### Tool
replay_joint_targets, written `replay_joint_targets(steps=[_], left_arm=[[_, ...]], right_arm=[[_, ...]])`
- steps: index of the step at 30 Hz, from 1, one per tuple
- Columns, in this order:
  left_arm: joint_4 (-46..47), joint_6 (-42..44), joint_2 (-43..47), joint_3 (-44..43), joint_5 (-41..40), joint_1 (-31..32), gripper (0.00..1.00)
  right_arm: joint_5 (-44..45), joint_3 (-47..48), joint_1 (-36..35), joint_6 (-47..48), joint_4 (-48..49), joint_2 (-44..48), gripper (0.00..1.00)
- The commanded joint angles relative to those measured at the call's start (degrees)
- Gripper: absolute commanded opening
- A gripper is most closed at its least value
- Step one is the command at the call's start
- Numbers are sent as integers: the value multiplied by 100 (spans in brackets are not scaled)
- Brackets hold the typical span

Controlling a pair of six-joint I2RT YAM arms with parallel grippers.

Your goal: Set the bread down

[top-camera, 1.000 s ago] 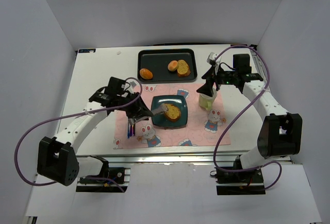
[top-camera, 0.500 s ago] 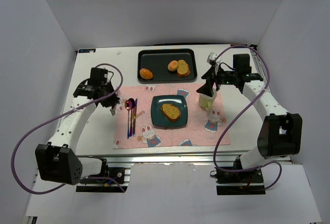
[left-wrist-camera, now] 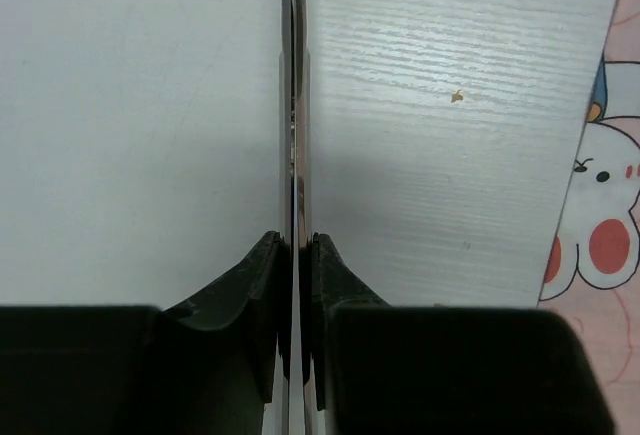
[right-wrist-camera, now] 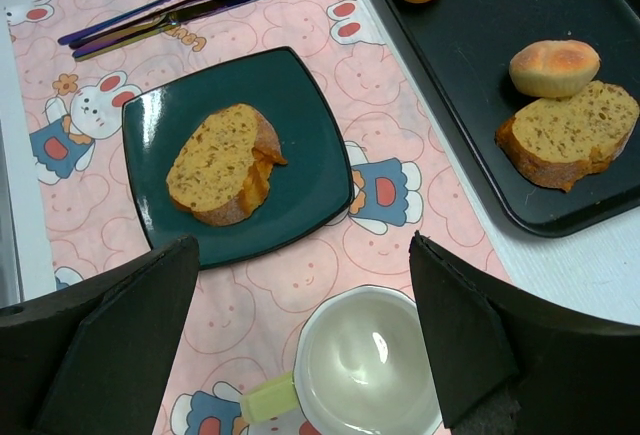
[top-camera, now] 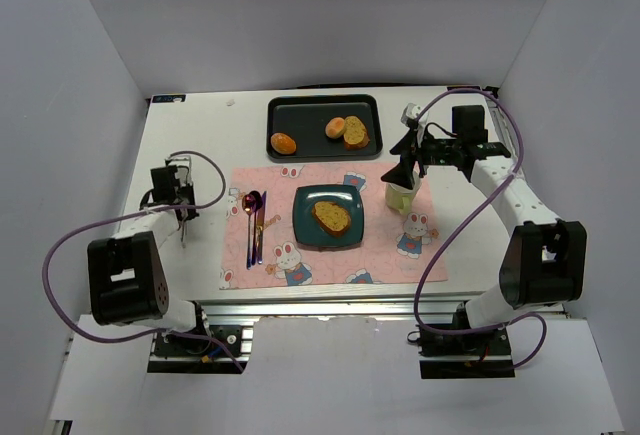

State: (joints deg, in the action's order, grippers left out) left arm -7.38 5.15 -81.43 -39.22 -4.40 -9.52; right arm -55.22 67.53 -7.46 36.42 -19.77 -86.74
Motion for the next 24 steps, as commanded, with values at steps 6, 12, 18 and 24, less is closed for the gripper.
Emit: replay_joint_targets(steps=[6,12,18,24], left_arm=[[1115,707,-461,37,1012,-191,9],[993,505,-594,195,889,-296,46],[809,259,-172,152,652,-446,96],[721,-250,503,-208,643,-481,98]], right_arm=[[-94,15,8,84,-71,316,89],[11,85,-1,260,-299,333,89],[1117,50,-9,-1049,456,412,89],[2453,313,-36,-2138,1167,412,89]])
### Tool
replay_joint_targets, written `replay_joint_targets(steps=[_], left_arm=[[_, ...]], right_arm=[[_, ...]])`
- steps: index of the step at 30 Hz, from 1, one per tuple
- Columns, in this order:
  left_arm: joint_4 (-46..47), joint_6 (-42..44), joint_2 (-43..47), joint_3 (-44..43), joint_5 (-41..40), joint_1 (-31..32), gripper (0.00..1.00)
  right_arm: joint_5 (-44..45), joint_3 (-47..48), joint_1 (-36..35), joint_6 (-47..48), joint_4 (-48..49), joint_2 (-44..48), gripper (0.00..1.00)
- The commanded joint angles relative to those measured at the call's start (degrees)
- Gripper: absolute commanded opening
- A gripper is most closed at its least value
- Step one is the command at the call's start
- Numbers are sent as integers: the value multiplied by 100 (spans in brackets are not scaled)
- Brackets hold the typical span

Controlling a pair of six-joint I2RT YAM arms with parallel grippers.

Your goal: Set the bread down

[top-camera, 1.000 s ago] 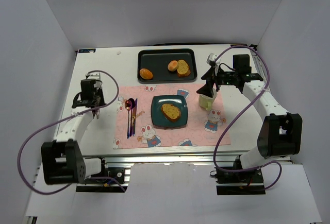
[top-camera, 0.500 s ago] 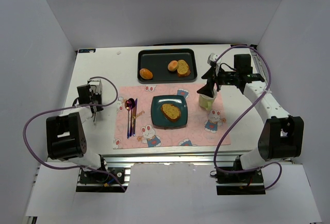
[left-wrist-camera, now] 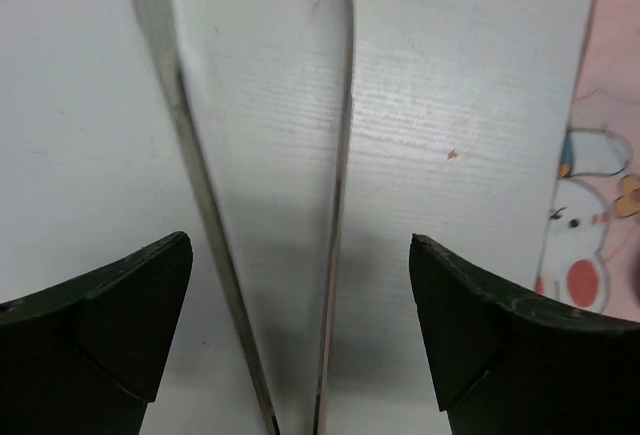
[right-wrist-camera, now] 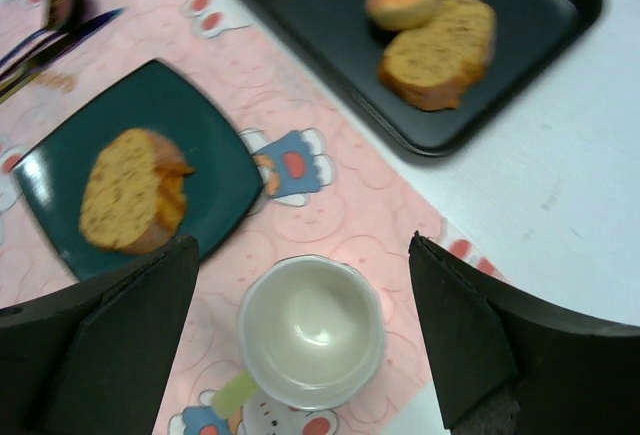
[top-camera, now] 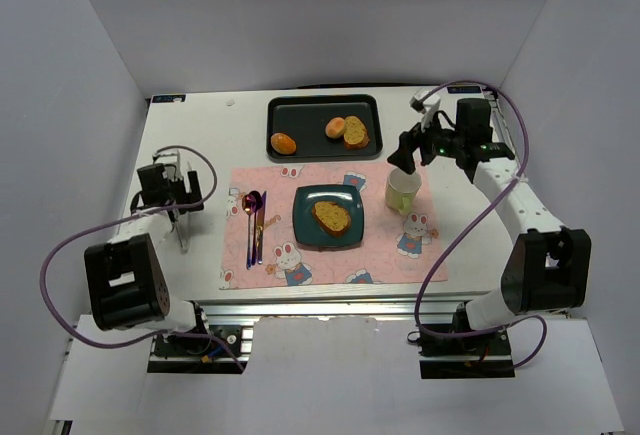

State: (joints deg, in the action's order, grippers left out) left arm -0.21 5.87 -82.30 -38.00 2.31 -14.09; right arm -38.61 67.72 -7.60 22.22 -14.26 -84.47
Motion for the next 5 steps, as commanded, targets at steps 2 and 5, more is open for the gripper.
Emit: replay_joint_targets(steps=[2,5], left_arm=[[-172,-778,829,-506,-98,-24,98],[-400,-1394,1260,-682,-143,-24,98]], right_arm=[[1205,469,-31,-841,809,80,89],[1392,575,-23,-1052,1222,-17,89]])
